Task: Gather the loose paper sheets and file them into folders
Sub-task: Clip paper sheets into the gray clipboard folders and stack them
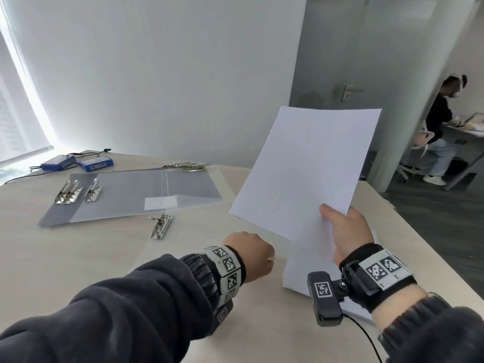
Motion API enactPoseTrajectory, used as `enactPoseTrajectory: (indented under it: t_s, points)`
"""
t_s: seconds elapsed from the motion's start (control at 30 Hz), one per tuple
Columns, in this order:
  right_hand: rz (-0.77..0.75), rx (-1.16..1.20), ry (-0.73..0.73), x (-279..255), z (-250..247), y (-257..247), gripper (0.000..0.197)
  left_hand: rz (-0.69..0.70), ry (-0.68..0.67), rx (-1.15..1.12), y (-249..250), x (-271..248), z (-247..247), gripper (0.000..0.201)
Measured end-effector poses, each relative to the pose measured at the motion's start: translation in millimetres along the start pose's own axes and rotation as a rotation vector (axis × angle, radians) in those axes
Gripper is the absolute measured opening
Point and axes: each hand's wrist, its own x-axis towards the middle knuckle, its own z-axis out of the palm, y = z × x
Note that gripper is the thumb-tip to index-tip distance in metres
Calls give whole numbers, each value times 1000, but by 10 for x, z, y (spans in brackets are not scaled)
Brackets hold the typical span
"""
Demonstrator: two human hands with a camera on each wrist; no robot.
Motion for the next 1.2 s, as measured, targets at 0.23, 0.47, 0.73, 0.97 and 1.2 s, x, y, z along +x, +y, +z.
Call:
enactPoseTrajectory:
  t_s: [0.23, 0.47, 0.73, 0.97, 1.2]
  points:
    - [11, -63, 1, 7, -115, 166, 13, -23, -41, -429, 45, -239, 127, 33]
    - [70, -161, -49, 56, 36, 392, 11, -465, 350, -797, -1008, -644, 180, 15]
    - [166, -258, -242, -46, 629, 704, 16, -824, 306, -959, -2072, -741, 448, 65]
    - [236, -303, -327, -103, 956, 836, 9, -717, 118, -625, -2252, -540, 387, 36]
    - [255, -350, -384, -96, 1079, 883, 9, -669, 141, -629, -2203, -633, 351, 27]
